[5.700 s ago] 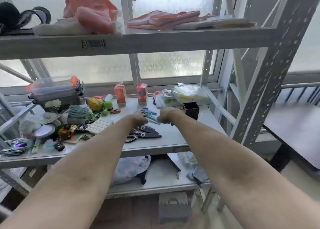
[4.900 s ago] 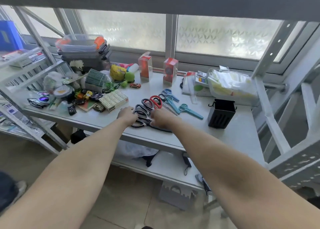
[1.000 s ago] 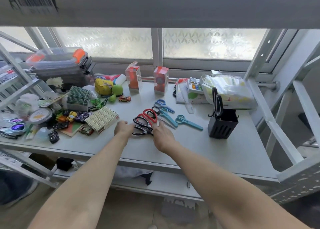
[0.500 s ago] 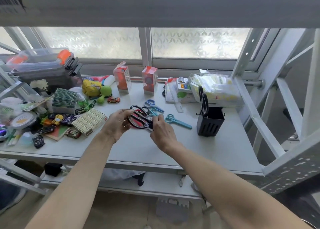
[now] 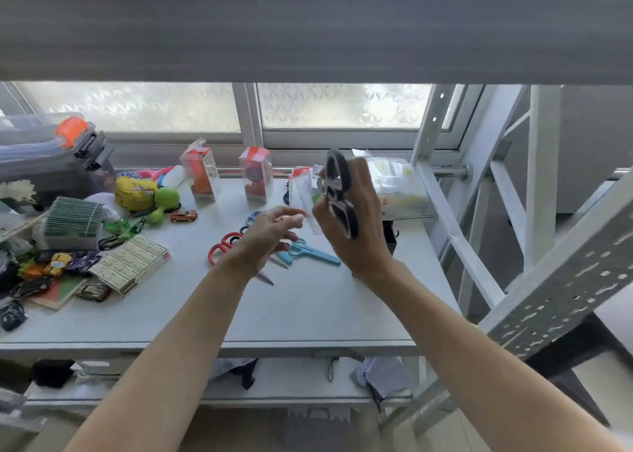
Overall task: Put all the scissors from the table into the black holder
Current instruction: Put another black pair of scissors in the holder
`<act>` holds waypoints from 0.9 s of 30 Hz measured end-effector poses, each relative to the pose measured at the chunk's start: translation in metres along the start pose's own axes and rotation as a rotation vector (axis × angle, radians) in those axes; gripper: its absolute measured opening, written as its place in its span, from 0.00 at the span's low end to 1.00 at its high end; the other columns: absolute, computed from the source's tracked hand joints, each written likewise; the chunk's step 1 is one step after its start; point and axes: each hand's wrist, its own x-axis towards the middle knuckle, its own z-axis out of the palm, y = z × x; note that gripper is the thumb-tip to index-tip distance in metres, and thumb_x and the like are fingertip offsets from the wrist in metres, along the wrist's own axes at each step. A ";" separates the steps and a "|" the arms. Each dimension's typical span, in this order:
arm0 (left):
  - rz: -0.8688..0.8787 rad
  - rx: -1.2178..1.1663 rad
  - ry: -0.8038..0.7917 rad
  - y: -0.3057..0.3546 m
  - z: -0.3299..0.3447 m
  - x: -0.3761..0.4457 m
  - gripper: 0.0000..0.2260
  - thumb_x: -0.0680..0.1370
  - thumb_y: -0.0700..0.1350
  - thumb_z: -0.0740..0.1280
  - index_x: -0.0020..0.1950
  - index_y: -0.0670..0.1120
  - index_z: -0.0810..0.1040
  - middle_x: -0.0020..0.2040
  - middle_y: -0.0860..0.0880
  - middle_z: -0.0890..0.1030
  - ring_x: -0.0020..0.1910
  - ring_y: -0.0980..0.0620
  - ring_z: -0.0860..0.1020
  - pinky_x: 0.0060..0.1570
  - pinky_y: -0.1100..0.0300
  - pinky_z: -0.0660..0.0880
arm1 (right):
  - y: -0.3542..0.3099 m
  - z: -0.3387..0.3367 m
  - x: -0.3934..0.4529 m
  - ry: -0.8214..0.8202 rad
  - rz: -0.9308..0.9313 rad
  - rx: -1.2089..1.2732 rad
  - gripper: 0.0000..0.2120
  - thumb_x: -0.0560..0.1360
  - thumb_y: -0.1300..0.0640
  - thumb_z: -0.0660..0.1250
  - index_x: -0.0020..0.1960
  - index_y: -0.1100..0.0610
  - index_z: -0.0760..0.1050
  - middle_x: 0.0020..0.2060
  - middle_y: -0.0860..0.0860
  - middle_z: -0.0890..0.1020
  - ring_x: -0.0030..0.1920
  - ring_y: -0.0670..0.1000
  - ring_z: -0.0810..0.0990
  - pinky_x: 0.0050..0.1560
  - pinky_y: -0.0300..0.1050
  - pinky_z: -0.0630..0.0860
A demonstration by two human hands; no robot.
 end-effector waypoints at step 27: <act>-0.009 0.218 -0.219 -0.029 0.095 0.045 0.30 0.73 0.31 0.71 0.73 0.45 0.68 0.67 0.42 0.73 0.61 0.40 0.77 0.54 0.49 0.80 | 0.100 -0.032 -0.008 -0.617 0.634 -0.566 0.13 0.73 0.68 0.63 0.54 0.61 0.81 0.52 0.59 0.84 0.55 0.59 0.80 0.54 0.48 0.78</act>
